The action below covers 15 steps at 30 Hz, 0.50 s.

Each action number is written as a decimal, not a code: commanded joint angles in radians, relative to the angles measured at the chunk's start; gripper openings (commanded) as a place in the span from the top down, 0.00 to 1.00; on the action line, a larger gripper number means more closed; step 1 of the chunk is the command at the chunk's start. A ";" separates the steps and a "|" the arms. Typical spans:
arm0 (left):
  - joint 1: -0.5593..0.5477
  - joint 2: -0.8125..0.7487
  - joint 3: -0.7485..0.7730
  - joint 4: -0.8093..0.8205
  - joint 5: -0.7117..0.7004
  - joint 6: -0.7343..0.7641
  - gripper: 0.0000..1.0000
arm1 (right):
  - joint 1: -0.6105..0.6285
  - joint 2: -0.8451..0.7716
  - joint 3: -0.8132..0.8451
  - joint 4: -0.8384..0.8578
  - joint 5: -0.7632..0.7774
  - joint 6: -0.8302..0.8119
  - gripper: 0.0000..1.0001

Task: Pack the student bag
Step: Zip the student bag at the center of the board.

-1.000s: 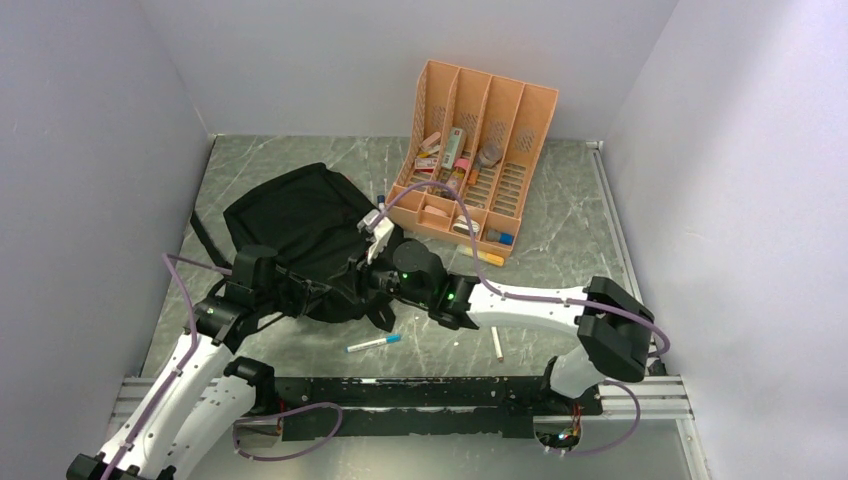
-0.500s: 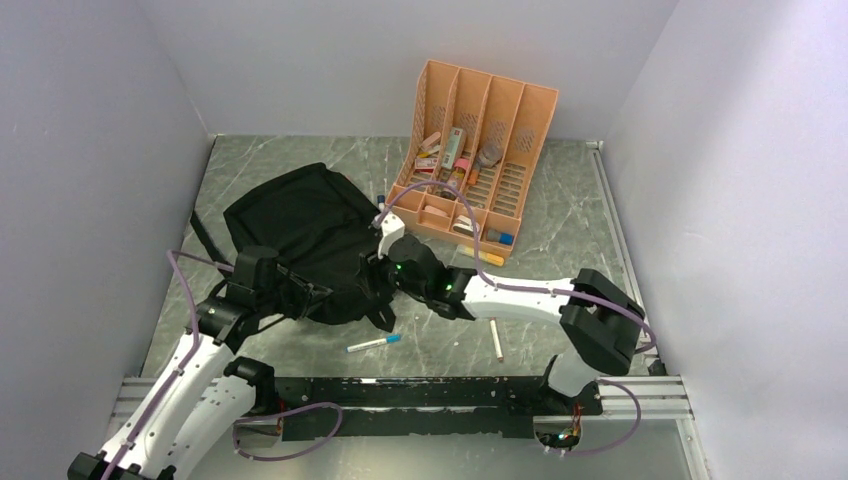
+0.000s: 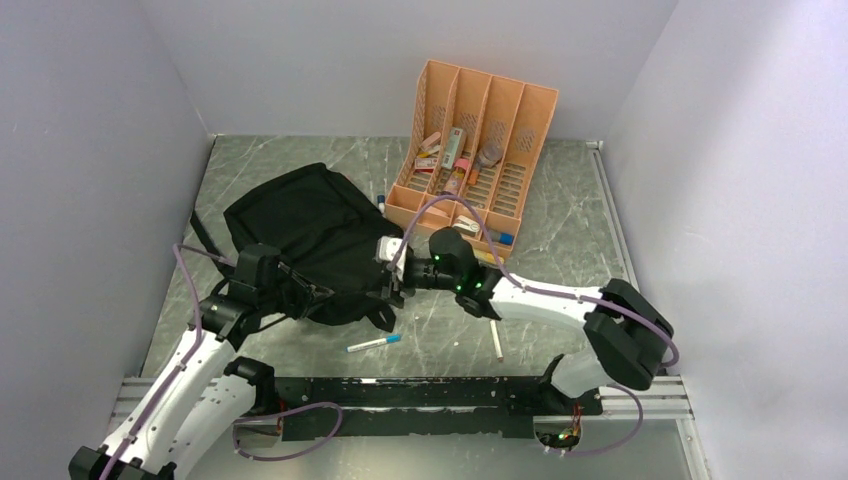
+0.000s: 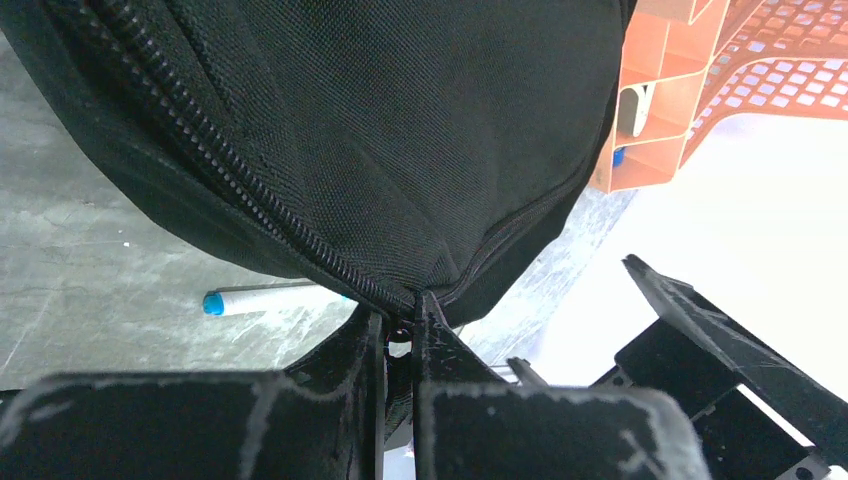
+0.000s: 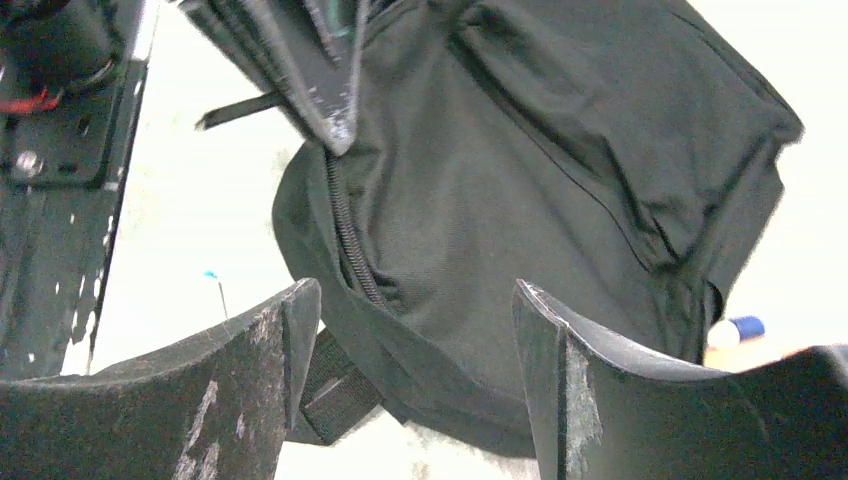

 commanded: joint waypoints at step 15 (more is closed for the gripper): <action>-0.002 0.022 0.005 0.050 0.074 0.053 0.95 | 0.029 0.233 0.133 -0.019 -0.258 -0.309 0.28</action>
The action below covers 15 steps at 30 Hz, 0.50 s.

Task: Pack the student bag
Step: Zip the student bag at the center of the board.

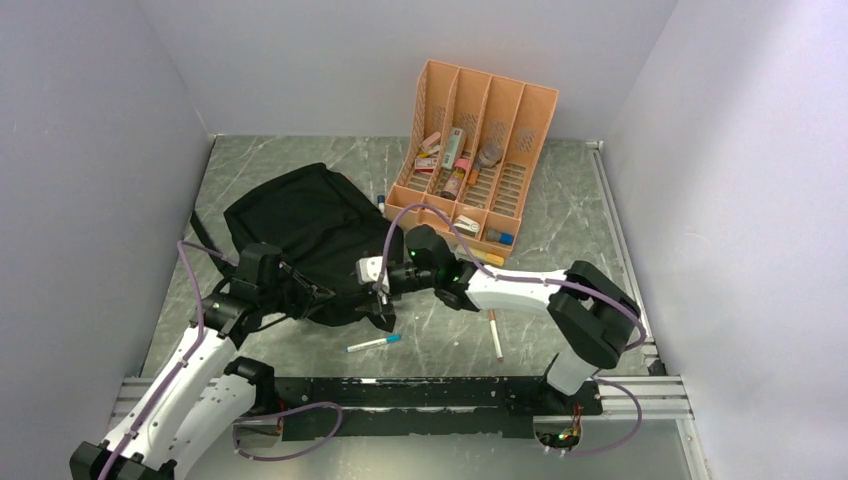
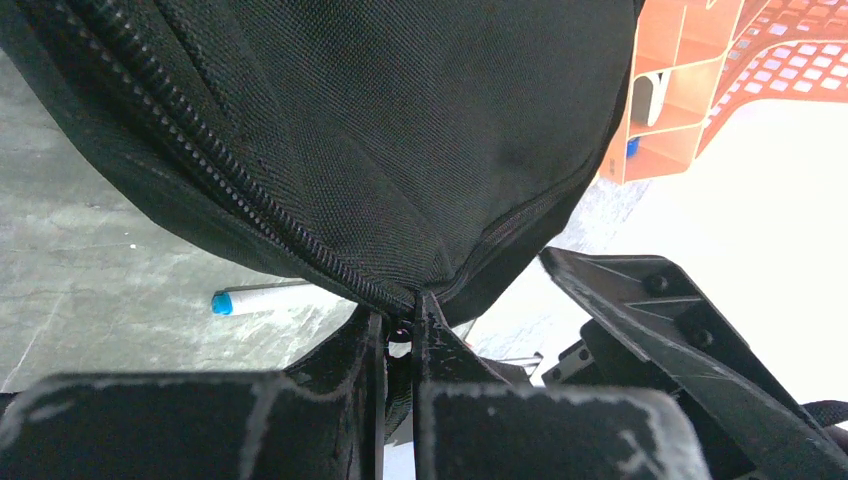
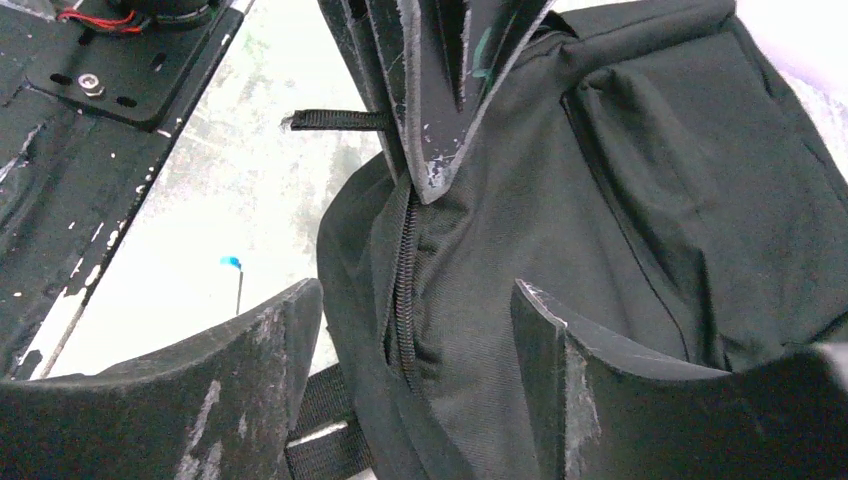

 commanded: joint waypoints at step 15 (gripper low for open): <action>-0.002 0.019 0.002 0.084 0.112 0.062 0.93 | 0.044 0.127 0.059 0.058 0.141 0.030 0.98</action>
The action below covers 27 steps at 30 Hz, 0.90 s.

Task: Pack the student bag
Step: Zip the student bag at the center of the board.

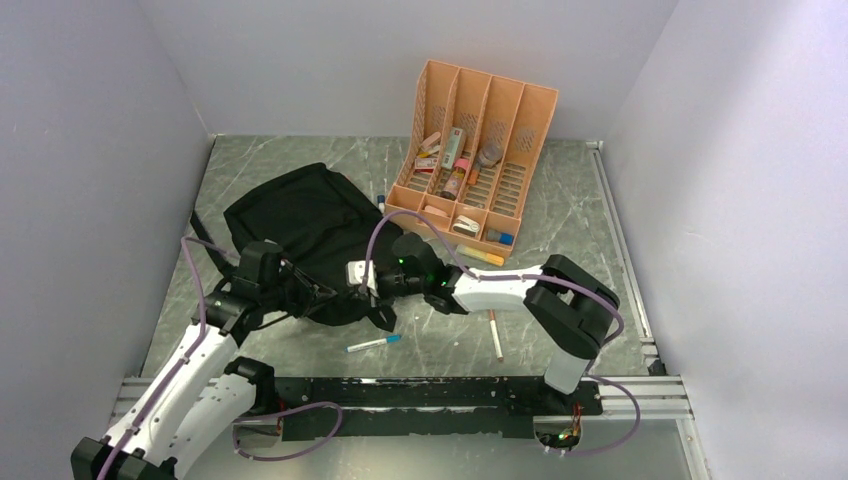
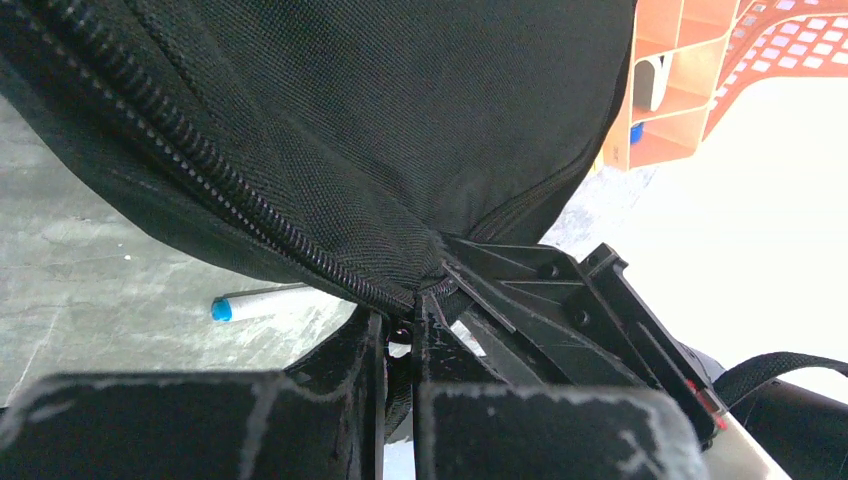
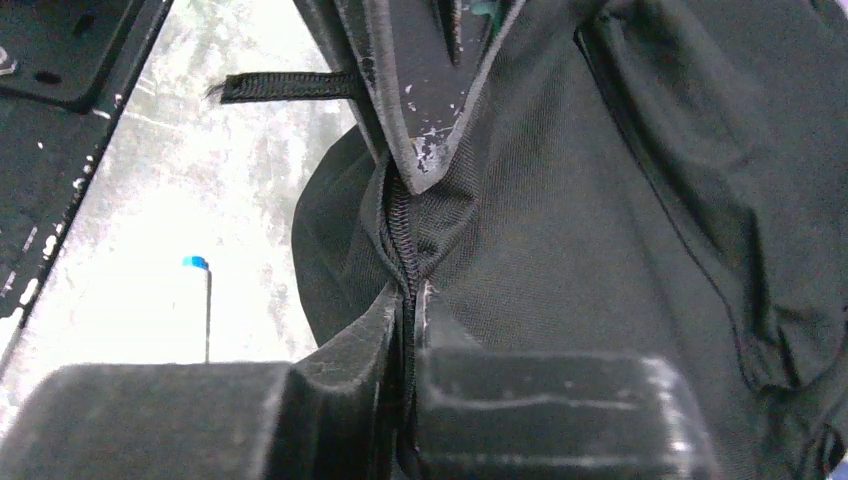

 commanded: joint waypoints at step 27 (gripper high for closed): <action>-0.002 -0.003 0.024 0.065 0.106 0.041 0.81 | 0.004 0.041 0.049 0.007 0.001 -0.007 1.00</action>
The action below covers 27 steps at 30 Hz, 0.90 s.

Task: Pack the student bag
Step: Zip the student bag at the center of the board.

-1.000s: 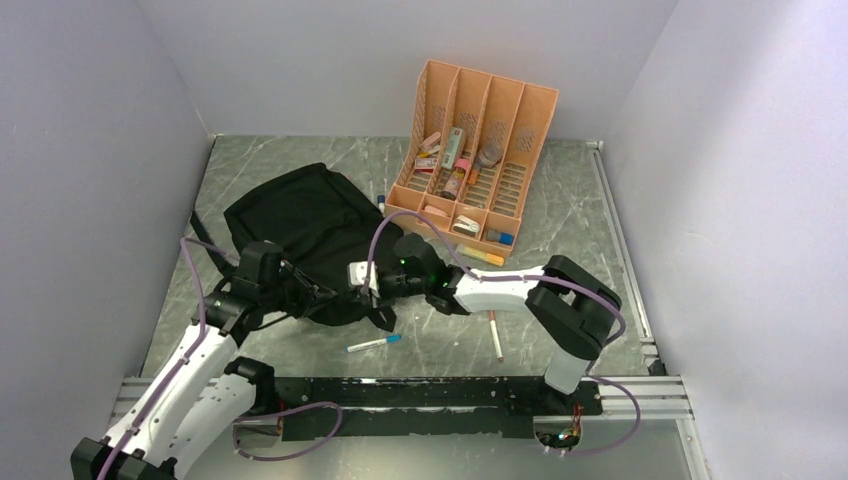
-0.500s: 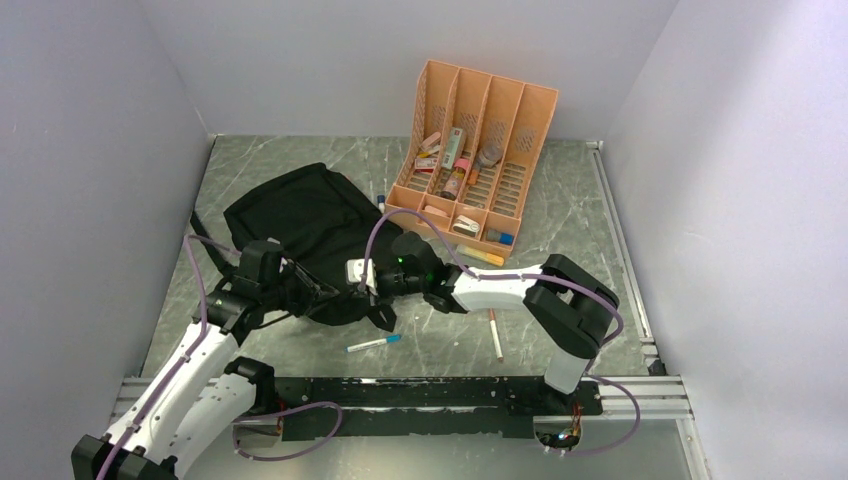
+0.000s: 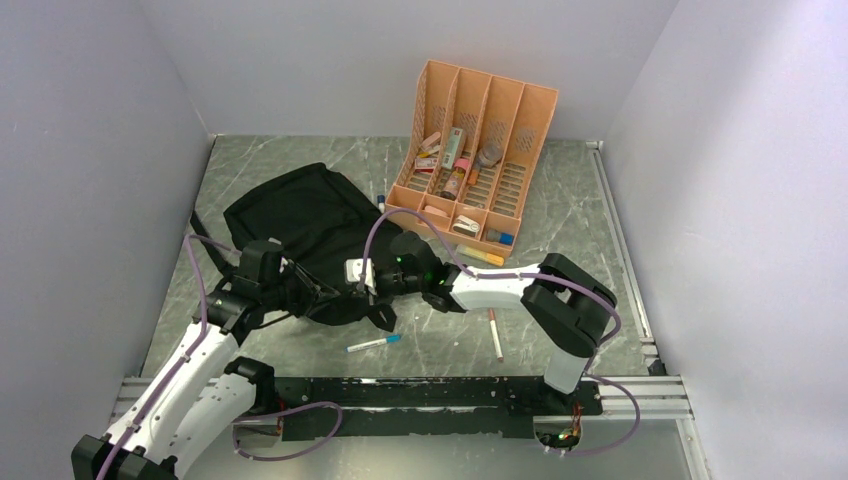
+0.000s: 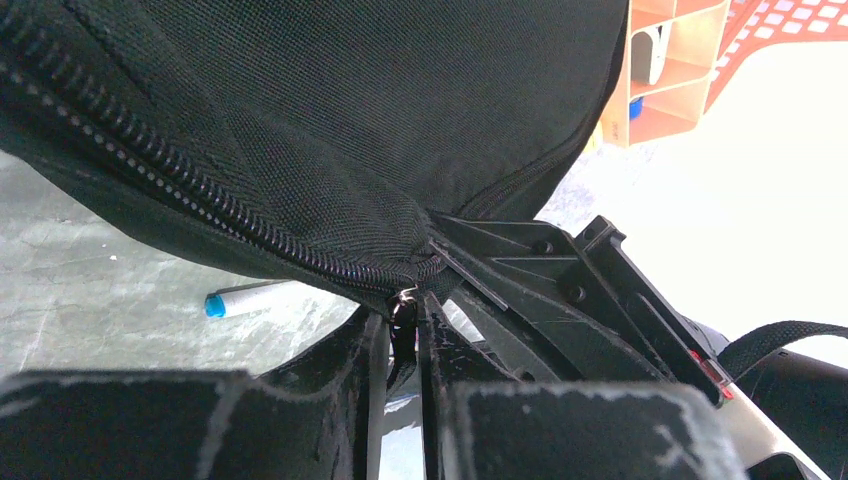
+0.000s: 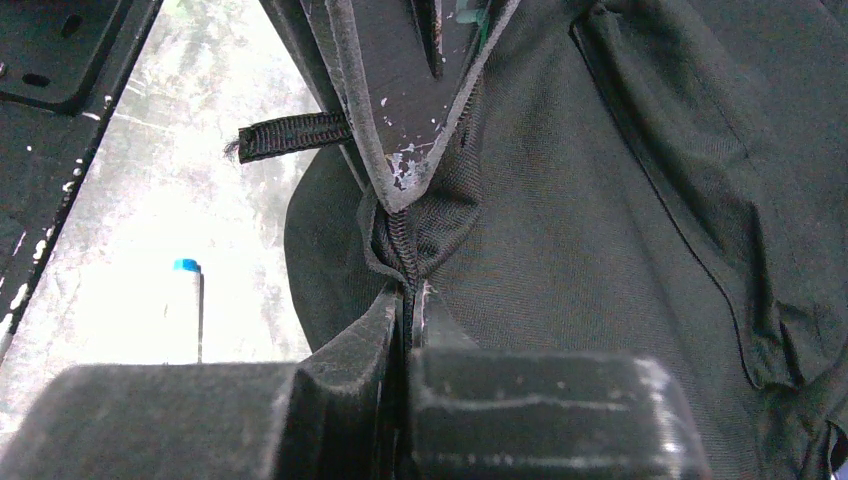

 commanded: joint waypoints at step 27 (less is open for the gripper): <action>-0.002 -0.027 0.034 0.048 0.074 0.009 0.78 | 0.004 0.023 0.022 0.008 -0.007 -0.025 1.00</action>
